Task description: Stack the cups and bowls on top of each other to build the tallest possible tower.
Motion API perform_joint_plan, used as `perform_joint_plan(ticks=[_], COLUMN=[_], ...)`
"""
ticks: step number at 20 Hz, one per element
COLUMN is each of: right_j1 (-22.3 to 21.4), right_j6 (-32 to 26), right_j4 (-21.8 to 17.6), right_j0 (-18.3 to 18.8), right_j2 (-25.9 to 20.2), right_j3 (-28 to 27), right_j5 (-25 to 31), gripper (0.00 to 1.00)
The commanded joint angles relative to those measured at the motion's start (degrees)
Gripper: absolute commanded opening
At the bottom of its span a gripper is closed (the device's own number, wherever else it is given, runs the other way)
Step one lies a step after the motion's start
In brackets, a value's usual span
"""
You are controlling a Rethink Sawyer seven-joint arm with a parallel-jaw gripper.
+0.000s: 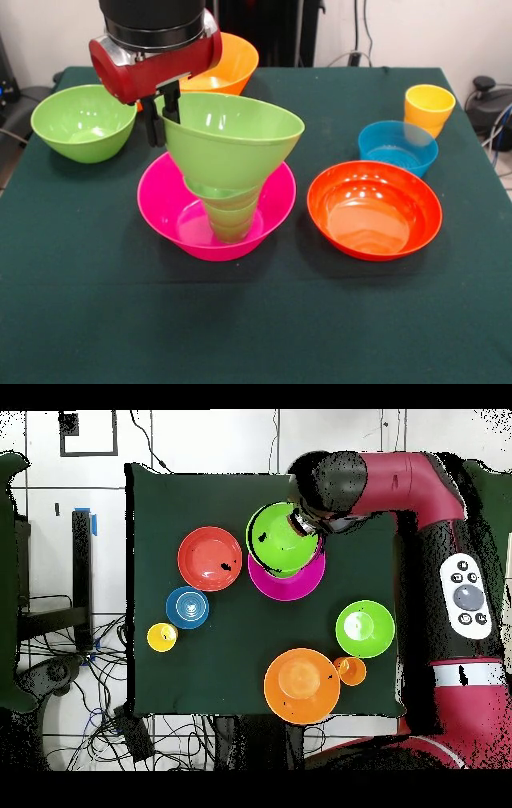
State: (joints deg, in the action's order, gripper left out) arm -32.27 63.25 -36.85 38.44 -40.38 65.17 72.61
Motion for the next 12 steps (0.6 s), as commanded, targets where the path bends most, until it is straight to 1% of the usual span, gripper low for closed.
perform_joint_plan(ticks=[1,6,12], right_j1=[1.7,1.3,0.3], right_j6=[-13.7,-13.6,-13.0], right_j4=[-2.4,-2.7,-2.8], right_j0=[-0.3,-0.4,0.2], right_j2=[-0.3,0.2,0.8], right_j3=[4.8,5.4,7.4], right_j5=[-3.2,-3.0,-3.2], gripper=[0.00,0.00,0.00])
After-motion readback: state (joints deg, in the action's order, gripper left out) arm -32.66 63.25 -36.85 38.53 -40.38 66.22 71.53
